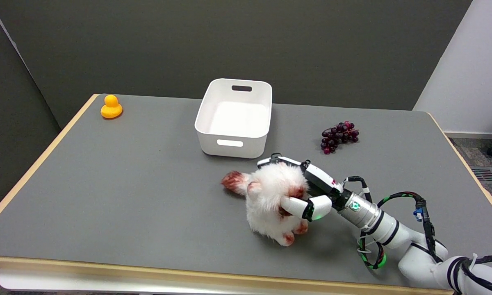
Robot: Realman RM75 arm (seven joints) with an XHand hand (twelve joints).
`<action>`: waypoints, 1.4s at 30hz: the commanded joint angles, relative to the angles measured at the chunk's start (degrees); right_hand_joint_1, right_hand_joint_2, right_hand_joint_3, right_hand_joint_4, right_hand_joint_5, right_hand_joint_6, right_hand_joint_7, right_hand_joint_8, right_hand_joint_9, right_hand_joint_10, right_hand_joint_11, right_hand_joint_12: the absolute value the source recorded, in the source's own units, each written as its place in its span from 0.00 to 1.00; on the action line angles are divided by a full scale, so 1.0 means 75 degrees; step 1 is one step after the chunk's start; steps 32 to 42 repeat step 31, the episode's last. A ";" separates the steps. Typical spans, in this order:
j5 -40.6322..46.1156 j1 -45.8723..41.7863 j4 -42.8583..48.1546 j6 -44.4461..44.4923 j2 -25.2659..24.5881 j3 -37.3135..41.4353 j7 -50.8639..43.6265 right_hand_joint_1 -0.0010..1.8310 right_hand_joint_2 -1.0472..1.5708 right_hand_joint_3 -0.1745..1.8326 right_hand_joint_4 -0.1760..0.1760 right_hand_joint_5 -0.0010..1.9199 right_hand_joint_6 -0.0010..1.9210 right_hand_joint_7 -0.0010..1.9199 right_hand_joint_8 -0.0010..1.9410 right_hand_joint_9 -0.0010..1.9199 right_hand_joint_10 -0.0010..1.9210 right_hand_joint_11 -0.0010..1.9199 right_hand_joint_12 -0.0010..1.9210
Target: Pick up the plush toy.
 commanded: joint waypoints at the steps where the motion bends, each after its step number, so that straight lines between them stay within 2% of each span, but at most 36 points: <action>1: 0.0838 0.0000 -0.0300 -0.0572 -0.0316 0.0345 -0.0783 0.71 0.88 0.13 0.18 0.25 0.85 0.34 0.79 0.37 0.84 0.45 0.94; 5: 0.1782 0.0017 -0.0109 -0.0566 -0.0439 0.0498 -0.1617 0.71 0.85 0.20 0.19 0.27 0.85 0.36 0.76 0.37 0.83 0.48 0.97; 10: 0.1889 0.0145 0.0529 -0.0732 -0.0433 0.1097 -0.1844 0.72 0.84 0.20 0.18 0.28 0.85 0.37 0.74 0.38 0.82 0.48 0.97; 14: 0.1889 0.0245 0.1606 -0.1338 -0.0332 0.1827 -0.1880 0.72 0.84 0.20 0.18 0.28 0.85 0.37 0.74 0.38 0.82 0.48 0.98; 21: 0.1911 0.0796 0.3801 -0.2782 -0.0145 0.3041 -0.2699 0.72 0.84 0.21 0.18 0.27 0.85 0.37 0.74 0.38 0.83 0.48 0.98; 26: 0.2313 0.1727 0.4532 -0.3763 -0.0037 0.2847 -0.3674 0.71 0.85 0.21 0.18 0.27 0.85 0.36 0.75 0.38 0.83 0.49 0.98; 31: 0.2989 0.2522 0.4494 -0.3901 -0.0012 0.2196 -0.3932 0.72 0.84 0.22 0.16 0.27 0.85 0.37 0.75 0.38 0.83 0.47 0.96; 42: 0.2989 0.2522 0.4494 -0.3901 -0.0012 0.2196 -0.3932 0.72 0.84 0.22 0.16 0.27 0.85 0.37 0.75 0.38 0.83 0.47 0.96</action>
